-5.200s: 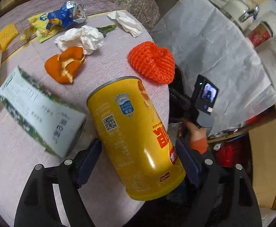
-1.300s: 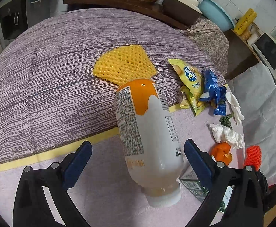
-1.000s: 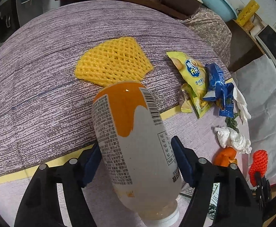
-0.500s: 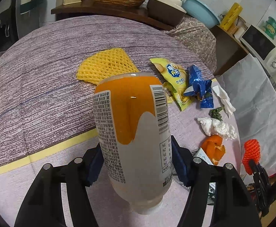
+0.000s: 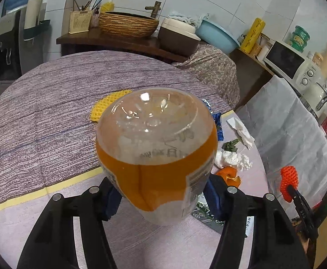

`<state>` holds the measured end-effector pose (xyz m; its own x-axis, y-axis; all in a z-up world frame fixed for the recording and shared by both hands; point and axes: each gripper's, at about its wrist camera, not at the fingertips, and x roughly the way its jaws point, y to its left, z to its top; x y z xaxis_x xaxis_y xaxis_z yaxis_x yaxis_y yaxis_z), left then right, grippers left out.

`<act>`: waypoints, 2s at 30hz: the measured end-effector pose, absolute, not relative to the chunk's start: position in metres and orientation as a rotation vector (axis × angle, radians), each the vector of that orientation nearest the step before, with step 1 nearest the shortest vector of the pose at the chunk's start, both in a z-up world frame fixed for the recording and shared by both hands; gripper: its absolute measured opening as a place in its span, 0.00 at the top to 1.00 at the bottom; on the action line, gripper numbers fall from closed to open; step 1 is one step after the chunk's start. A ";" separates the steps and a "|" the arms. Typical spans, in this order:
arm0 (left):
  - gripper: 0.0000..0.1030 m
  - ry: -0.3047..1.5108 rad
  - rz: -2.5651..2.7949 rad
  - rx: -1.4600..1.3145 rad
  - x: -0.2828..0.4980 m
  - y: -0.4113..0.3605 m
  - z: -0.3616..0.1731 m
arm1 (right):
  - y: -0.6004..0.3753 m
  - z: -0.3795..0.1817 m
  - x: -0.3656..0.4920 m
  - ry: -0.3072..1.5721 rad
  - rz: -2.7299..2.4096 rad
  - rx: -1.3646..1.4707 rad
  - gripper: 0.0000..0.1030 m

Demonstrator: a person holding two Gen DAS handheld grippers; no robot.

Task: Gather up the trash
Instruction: 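Lower the orange foam net into the bin and open the right tool, then drop the white bottle into the bin by opening the left tool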

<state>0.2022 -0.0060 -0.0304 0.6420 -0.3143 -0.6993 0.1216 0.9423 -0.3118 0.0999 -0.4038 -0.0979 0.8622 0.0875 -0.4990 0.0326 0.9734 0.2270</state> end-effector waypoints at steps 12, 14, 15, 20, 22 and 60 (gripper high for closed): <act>0.41 0.753 -0.377 -0.182 0.204 -0.064 0.015 | -0.491 -0.155 0.131 0.674 -0.186 0.352 0.73; 0.41 0.750 -0.412 -0.179 0.208 -0.080 0.020 | -0.504 -0.180 0.144 0.735 -0.204 0.376 0.73; 0.41 0.750 -0.435 -0.175 0.209 -0.092 0.023 | -0.510 -0.194 0.151 0.760 -0.218 0.382 0.73; 0.41 0.774 -0.549 -0.142 0.210 -0.154 0.024 | -0.520 -0.246 0.175 0.847 -0.255 0.403 0.70; 0.41 0.791 -0.599 -0.137 0.208 -0.179 0.022 | -0.522 -0.259 0.179 0.860 -0.270 0.407 0.54; 0.25 1.107 -0.662 0.100 0.237 -0.431 -0.135 | -0.574 -0.223 0.059 0.689 -0.500 0.470 0.35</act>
